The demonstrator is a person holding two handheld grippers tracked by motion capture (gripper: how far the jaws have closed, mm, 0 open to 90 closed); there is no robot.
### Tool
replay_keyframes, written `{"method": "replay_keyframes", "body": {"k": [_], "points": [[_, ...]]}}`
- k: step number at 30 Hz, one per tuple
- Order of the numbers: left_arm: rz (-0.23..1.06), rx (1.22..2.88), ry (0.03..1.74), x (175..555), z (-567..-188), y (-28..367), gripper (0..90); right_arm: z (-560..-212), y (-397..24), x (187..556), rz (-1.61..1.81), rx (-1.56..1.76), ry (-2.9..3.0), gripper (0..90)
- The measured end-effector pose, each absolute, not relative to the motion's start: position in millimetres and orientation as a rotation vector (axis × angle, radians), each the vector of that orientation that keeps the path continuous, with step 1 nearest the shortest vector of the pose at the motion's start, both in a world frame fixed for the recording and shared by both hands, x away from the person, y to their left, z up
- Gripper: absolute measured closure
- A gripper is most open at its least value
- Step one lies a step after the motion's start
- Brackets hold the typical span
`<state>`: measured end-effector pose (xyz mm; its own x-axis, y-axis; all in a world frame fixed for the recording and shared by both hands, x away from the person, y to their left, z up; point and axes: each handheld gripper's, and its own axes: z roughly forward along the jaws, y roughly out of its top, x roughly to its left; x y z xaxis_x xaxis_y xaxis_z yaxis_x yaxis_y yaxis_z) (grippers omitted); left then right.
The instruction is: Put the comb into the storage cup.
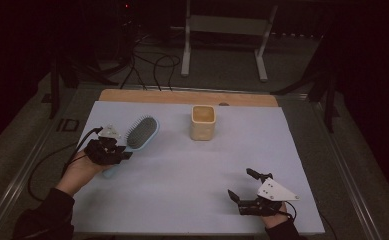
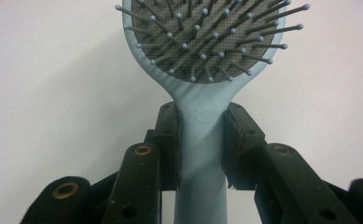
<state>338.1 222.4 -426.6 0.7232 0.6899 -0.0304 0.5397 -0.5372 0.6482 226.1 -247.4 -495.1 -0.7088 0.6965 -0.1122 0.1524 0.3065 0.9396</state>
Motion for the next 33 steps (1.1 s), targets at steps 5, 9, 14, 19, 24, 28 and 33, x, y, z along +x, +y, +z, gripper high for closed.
{"method": "replay_keyframes", "body": {"k": [5, 9, 14, 19, 24, 28, 33], "points": [[0.322, 2.211, 0.912, 339.0, -418.9, 210.2, 69.9, -495.0, -247.2, 226.1, 1.408, 0.75, 2.068, 8.8], [0.334, 2.192, 0.901, 340.2, -416.2, 201.6, 69.9, -494.9, -247.5, 226.1, 1.409, 0.752, 2.068, 8.8], [0.348, 2.131, 0.898, 344.3, -410.9, 186.2, 69.9, -495.0, -247.7, 226.2, 1.41, 0.751, 2.069, 8.8], [0.36, 2.077, 0.875, 348.4, -405.1, 173.7, 69.9, -494.9, -247.9, 226.5, 1.412, 0.749, 2.068, 8.8], [0.368, 2.019, 0.877, 353.7, -399.1, 164.5, 69.9, -494.8, -248.2, 226.6, 1.415, 0.749, 2.068, 8.8], [0.372, 1.996, 0.857, 357.3, -395.3, 155.3, 69.9, -494.9, -248.2, 226.7, 1.415, 0.748, 2.068, 8.8], [0.372, 1.97, 0.84, 361.3, -393.4, 143.7, 69.9, -494.8, -248.3, 226.8, 1.417, 0.746, 2.066, 8.8]]}}
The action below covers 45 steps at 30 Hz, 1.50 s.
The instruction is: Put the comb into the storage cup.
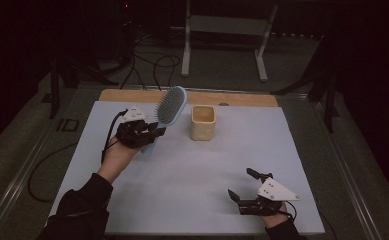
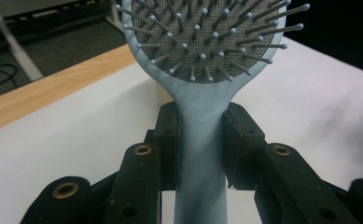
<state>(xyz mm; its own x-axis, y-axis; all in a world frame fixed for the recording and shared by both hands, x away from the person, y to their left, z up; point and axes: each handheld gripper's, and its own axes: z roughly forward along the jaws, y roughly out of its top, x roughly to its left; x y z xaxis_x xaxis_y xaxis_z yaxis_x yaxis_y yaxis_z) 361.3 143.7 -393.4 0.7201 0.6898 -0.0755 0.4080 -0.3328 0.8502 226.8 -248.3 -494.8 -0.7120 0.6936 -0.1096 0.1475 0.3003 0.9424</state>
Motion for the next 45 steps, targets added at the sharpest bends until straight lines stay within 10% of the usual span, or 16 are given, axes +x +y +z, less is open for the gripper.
{"method": "replay_keyframes", "body": {"k": [45], "points": [[0.302, 1.769, 0.75, 420.5, -367.3, 67.2, 69.8, -494.0, -249.3, 226.8, 1.43, 0.751, 2.058, 8.8]]}}
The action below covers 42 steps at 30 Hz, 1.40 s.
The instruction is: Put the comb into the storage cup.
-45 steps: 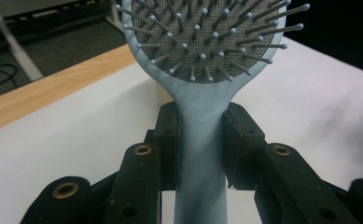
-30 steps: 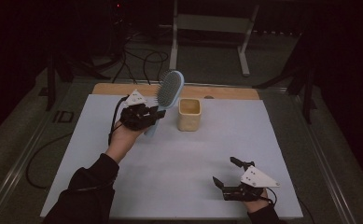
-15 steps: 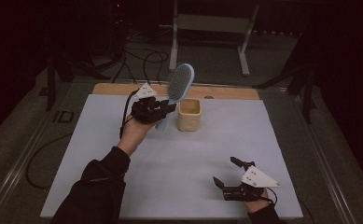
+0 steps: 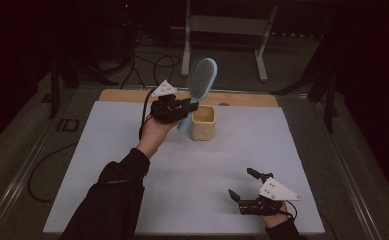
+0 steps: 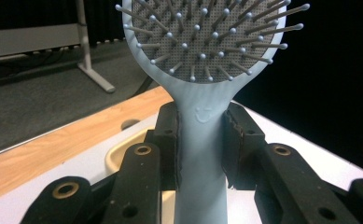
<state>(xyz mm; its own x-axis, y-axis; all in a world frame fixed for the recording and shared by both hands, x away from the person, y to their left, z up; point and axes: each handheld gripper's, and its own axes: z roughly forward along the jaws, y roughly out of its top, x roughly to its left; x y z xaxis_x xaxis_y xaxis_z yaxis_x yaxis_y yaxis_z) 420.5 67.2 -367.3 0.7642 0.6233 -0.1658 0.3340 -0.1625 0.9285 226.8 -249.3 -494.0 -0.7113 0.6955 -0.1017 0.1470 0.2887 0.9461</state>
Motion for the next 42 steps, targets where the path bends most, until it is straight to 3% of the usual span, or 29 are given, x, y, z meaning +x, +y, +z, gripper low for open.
{"method": "replay_keyframes", "body": {"k": [42], "points": [[0.338, 1.618, 0.728, 472.8, -394.0, 26.8, 69.8, -494.4, -250.8, 226.8, 1.457, 0.757, 2.057, 8.8]]}}
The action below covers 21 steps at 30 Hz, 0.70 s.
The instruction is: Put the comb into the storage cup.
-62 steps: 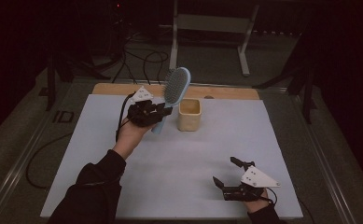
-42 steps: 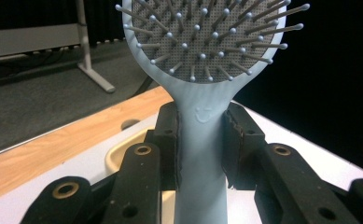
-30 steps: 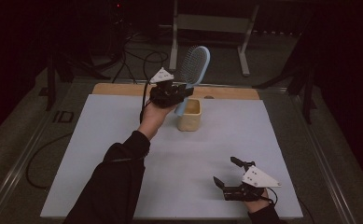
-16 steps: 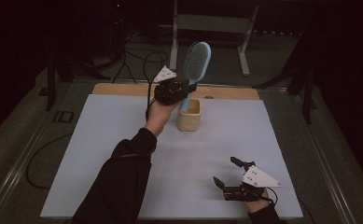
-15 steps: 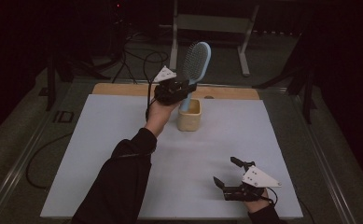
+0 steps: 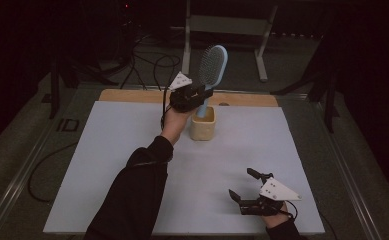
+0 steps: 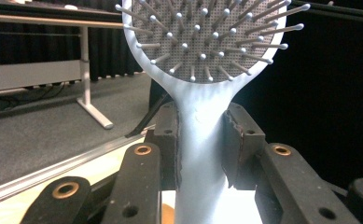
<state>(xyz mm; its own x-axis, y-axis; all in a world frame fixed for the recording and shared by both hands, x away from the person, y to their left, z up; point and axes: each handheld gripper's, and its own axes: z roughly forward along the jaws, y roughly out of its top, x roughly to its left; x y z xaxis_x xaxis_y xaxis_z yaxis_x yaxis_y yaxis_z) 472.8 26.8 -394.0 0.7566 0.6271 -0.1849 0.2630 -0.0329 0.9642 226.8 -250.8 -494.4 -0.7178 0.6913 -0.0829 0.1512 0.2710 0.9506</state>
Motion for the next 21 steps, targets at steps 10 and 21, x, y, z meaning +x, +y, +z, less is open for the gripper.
{"method": "replay_keyframes", "body": {"k": [10, 21], "points": [[0.352, 1.619, 0.715, 483.9, -408.1, 23.1, 69.8, -494.4, -252.0, 226.6, 1.464, 0.765, 2.057, 8.8], [0.357, 1.605, 0.692, 487.7, -428.5, 21.2, 69.7, -494.9, -252.8, 227.0, 1.475, 0.773, 2.056, 8.8]]}}
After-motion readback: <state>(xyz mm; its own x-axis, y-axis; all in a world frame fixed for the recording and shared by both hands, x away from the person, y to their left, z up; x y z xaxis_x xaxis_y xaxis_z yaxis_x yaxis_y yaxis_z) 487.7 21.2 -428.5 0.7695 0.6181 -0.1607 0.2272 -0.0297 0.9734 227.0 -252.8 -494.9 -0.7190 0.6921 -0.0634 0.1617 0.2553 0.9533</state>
